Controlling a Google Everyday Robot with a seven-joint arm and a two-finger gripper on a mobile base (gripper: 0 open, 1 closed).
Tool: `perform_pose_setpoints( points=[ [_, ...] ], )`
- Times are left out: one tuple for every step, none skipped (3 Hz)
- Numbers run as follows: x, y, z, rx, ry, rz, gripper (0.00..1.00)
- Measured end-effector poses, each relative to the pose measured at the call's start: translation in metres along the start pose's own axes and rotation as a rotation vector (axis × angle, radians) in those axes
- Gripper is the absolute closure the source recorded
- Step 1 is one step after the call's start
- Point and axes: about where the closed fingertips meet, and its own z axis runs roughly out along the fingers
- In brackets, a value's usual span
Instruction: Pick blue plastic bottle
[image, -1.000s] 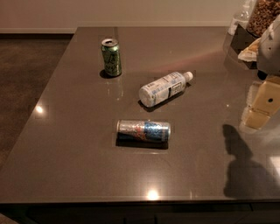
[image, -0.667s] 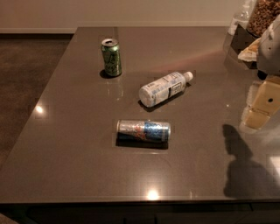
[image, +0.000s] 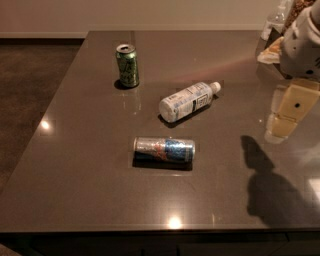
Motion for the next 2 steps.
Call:
perform_pose_setpoints(
  points=[
    [-0.027, -0.025, 0.022, -0.012, -0.049, -0.118, 0.00],
    [-0.051, -0.044, 0.044, -0.043, -0.111, -0.220, 0.00]
  ],
)
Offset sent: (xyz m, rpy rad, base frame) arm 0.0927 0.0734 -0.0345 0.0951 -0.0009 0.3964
